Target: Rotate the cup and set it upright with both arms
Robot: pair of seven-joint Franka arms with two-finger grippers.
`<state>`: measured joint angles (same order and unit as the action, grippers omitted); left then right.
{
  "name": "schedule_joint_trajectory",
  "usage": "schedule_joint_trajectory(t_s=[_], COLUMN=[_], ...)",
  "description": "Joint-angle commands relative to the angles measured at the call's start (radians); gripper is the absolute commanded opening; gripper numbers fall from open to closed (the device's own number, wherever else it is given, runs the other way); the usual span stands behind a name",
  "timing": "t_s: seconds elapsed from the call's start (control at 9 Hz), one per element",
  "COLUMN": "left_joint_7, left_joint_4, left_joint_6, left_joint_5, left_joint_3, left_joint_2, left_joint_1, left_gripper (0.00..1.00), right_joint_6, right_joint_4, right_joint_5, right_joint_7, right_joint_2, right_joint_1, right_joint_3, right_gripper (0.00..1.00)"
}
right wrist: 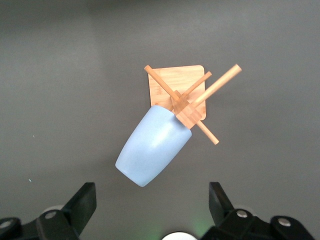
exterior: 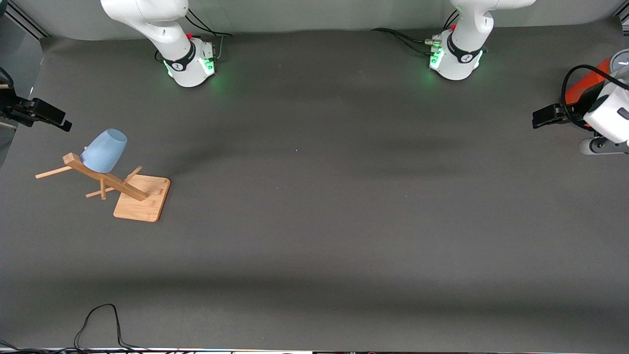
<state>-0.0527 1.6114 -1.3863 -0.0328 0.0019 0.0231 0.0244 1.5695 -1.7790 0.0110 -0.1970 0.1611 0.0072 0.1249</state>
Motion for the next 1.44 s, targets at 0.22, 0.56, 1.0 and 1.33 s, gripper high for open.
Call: schedule_joint_trajectory(t_s=[0.22,0.56,1.0,1.33], left_joint_7=[0.001,0.001,0.001,0.001], left_joint_4=[-0.030,-0.028,-0.027,-0.028], left_joint_6=[0.001,0.001,-0.008,-0.011], left_joint_5=[-0.006,-0.003,0.001,0.005], left_joint_3=[0.001,0.001,0.001,0.001], left_joint_2=[0.035,0.044,0.064,0.067], left_joint_1=[0.008,0.008,0.011,0.003], left_gripper=[1.00,1.00,1.00,1.00], right_joint_6=[0.007,0.168,0.380,0.448], right_joint_4=[-0.042,-0.221,-0.390,-0.421], right_joint_5=[-0.008,-0.043,-0.043,-0.043], right_joint_7=[-0.451,-0.452,-0.450,-0.449], right_joint_2=[0.008,0.026,0.014,-0.012], right_joint_1=[0.005,0.005,0.005,0.005], right_joint_3=[-0.001,0.016,0.019,0.019], right_gripper=[1.00,1.00,1.00,1.00])
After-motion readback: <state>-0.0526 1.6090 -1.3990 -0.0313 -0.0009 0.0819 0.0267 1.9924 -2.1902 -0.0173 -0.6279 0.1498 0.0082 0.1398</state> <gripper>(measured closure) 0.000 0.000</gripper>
